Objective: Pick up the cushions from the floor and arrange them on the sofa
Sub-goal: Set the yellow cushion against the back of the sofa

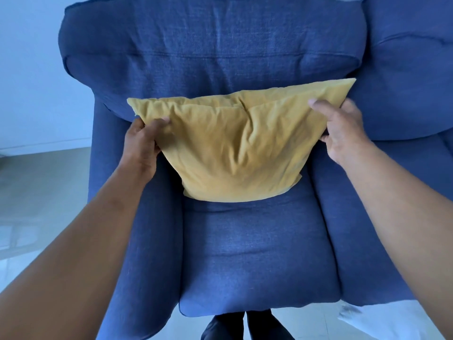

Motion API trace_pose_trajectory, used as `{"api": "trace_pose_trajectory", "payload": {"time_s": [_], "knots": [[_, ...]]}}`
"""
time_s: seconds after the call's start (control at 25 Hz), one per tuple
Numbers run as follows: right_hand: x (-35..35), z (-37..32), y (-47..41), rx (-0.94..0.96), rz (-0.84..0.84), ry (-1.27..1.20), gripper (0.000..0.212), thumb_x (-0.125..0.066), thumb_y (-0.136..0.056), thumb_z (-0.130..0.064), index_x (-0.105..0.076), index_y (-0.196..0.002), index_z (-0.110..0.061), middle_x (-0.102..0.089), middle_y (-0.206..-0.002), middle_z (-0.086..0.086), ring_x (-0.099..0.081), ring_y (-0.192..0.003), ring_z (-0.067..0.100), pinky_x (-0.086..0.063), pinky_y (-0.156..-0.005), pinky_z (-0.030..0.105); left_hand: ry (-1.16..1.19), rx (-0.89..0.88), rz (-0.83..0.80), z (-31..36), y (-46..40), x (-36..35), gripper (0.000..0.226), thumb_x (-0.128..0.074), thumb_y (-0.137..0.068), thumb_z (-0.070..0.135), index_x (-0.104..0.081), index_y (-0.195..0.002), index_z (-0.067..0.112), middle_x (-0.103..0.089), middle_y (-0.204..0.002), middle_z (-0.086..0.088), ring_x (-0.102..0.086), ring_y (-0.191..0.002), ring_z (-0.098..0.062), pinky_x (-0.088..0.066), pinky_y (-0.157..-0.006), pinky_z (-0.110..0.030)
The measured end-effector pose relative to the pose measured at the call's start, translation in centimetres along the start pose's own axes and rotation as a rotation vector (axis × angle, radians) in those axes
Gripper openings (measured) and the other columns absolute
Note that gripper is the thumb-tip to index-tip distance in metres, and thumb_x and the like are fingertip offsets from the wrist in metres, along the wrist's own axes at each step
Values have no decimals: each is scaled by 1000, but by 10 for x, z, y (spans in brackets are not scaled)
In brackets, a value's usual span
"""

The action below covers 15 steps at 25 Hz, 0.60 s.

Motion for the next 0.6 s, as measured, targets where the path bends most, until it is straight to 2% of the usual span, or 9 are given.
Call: {"api": "trace_pose_trajectory", "payload": {"time_s": [0.04, 0.12, 0.16, 0.24, 0.32, 0.4, 0.52, 0.6], "knots": [[-2, -5, -1, 9, -11, 37, 41, -89, -76, -36, -65, -108, -30, -80, -109, -10, -78, -96, 8, -62, -78, 35, -43, -20, -25, 6, -1, -1, 42, -83, -83, 35, -70, -121, 23, -80, -124, 3, -77, -113, -15, -63, -93, -36], [-1, -10, -2, 31, 25, 122, 27, -86, -83, -34, -66, -100, -30, -78, -104, -9, -76, -98, 10, -63, -79, 33, -164, -58, 0, 13, -5, 0, 34, -81, -90, 37, -71, -119, 23, -79, -121, 3, -75, -116, -17, -62, -97, -41], [3, -11, -2, 43, 76, 151, 18, -83, -87, -31, -66, -93, -29, -77, -99, -9, -76, -99, 12, -64, -81, 33, -192, -68, 43, 16, -7, 4, 30, -80, -92, 34, -71, -118, 21, -78, -119, 1, -74, -116, -20, -62, -99, -44], [13, -12, -4, 60, 164, 174, 14, -79, -91, -26, -67, -85, -28, -74, -92, -8, -76, -97, 17, -66, -84, 37, -149, -47, 165, 16, -11, 13, 18, -79, -95, 29, -73, -109, 20, -74, -115, -2, -72, -110, -22, -61, -101, -48], [16, -14, -7, 61, 187, 154, 14, -79, -92, -25, -68, -83, -27, -73, -90, -6, -73, -86, 16, -66, -85, 43, -58, -8, 260, 15, -10, 16, 6, -79, -94, 28, -74, -96, 26, -74, -108, 2, -70, -99, -15, -64, -93, -45], [15, -13, -7, 51, 195, 149, 15, -80, -90, -26, -69, -81, -29, -74, -90, -6, -71, -83, 15, -66, -81, 42, 1, 25, 313, 10, -9, 13, 8, -80, -94, 28, -72, -91, 29, -74, -100, 8, -69, -89, -7, -64, -78, -35], [15, -13, -7, 55, 202, 170, 17, -80, -90, -29, -68, -78, -30, -72, -83, -11, -68, -76, 9, -60, -66, 27, 15, 41, 324, 13, -11, 10, 9, -80, -95, 27, -71, -91, 29, -73, -100, 9, -68, -89, -7, -63, -72, -30], [17, -15, -7, 62, 196, 214, 19, -79, -91, -30, -66, -77, -29, -70, -81, -12, -64, -74, 9, -58, -62, 22, -13, 43, 312, 19, -12, 13, 10, -80, -95, 27, -71, -90, 28, -72, -98, 8, -69, -89, -8, -63, -66, -26]]}}
Point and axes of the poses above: each hand's wrist, its own y-axis away from the middle knuckle, its own x-axis out of the back of the hand, z = x × y, the point moved 3 cm from there along -y, towards the middle knuckle
